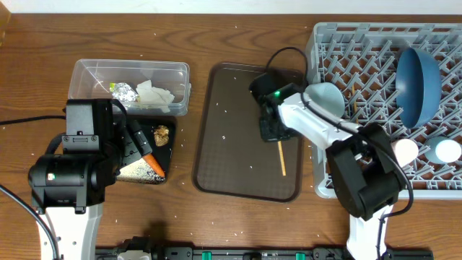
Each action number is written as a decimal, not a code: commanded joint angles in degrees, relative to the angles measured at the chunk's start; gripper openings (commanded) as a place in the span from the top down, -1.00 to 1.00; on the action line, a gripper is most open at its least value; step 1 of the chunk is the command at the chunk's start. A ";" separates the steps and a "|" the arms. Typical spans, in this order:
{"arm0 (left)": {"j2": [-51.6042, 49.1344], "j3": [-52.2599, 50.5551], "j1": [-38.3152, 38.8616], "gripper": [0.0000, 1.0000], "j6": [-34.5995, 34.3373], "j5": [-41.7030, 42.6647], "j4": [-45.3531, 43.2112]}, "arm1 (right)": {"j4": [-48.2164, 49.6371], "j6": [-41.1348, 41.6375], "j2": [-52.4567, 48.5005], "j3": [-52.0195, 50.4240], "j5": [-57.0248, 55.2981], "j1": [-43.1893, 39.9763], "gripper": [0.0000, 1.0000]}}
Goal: Sort waste into correct bins and load items into the dishwasher rack
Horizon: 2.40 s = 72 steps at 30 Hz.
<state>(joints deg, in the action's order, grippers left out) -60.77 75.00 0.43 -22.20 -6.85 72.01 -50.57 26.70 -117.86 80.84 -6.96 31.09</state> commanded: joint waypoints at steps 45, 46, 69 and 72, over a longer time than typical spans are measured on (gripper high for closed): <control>-0.20 0.24 -0.31 -0.96 0.76 -0.92 0.24 | -1.14 -26.99 21.22 3.21 0.13 -37.18 0.15; -0.20 0.24 -0.31 -0.96 0.76 -0.92 0.22 | -1.53 -26.97 21.99 3.63 1.31 -36.98 0.15; -0.20 0.24 -0.31 -0.96 0.76 -0.92 0.24 | -3.28 -25.03 50.93 4.04 29.40 -16.90 -0.98; -0.20 0.24 -0.31 -0.96 0.76 -0.92 0.22 | -3.28 -25.03 51.78 4.04 33.81 -12.57 -0.98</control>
<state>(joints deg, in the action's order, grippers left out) -60.75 75.00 0.43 -22.20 -6.85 72.01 -53.74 1.43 -66.85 84.01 19.35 15.33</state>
